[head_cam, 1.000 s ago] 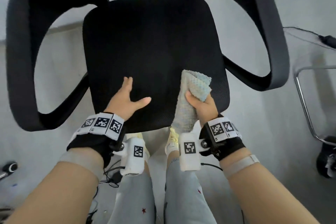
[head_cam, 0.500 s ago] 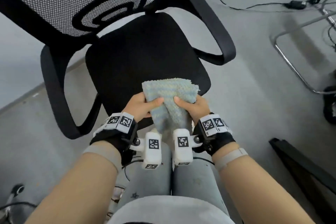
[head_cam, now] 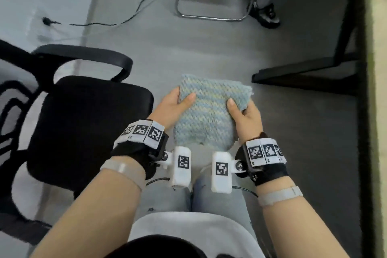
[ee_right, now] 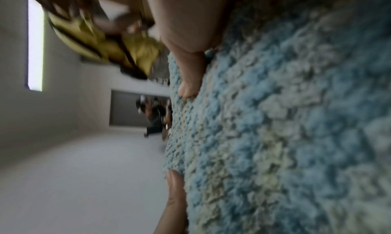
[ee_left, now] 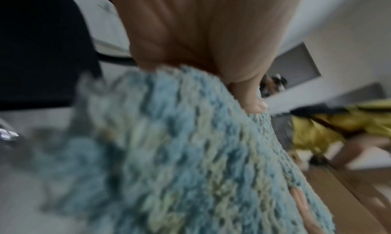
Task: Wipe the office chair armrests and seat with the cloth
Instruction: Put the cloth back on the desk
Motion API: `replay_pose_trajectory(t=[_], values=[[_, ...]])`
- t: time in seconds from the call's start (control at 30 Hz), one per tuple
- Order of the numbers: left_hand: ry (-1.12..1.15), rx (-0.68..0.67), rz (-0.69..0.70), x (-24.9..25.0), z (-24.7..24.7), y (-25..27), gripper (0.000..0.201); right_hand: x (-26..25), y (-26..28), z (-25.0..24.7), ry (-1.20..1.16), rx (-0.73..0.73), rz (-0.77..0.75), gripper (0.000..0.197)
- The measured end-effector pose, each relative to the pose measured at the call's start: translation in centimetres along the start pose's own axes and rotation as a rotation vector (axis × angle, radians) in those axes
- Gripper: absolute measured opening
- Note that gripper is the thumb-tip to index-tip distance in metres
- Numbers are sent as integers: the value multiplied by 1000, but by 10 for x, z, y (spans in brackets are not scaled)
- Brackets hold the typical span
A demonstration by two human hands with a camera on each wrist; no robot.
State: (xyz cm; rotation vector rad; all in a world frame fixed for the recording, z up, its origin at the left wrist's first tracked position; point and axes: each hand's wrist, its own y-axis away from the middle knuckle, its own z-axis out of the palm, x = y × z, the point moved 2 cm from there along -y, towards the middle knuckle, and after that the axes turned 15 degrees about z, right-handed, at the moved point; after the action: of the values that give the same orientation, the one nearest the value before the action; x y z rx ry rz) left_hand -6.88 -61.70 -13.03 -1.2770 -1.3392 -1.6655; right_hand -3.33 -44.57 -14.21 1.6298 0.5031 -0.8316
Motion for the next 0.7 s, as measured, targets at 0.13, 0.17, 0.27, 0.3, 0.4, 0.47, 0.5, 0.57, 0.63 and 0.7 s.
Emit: replay_pose_trajectory(t=[0.13,0.17,0.27,0.3,0.4,0.47,0.5,0.57,0.63,0.7], values=[[-87,-294,25,30,115,-33,8,-2,27,-112,-208,231,-49,12],[-100,-362,28,36,145,-38,6,0,36,-139,-257,284,-60,12],[-168,-540,41,48,235,-46,9,12,63,-212,-387,470,-66,17],[-188,-588,51,51,263,-47,6,18,71,-233,-431,522,-55,16],[-286,-770,80,55,346,-48,5,36,93,-293,-560,653,-42,14],[-319,-882,62,53,395,-46,18,51,106,-327,-609,748,-25,17],[-339,-935,39,52,417,-43,24,58,111,-342,-639,795,-7,21],[-413,-1047,14,48,457,-36,31,74,119,-366,-709,862,59,27],[-475,-1136,16,44,491,-32,36,87,124,-385,-787,881,144,36],[-518,-1173,41,40,518,-31,38,94,128,-399,-875,902,220,39]])
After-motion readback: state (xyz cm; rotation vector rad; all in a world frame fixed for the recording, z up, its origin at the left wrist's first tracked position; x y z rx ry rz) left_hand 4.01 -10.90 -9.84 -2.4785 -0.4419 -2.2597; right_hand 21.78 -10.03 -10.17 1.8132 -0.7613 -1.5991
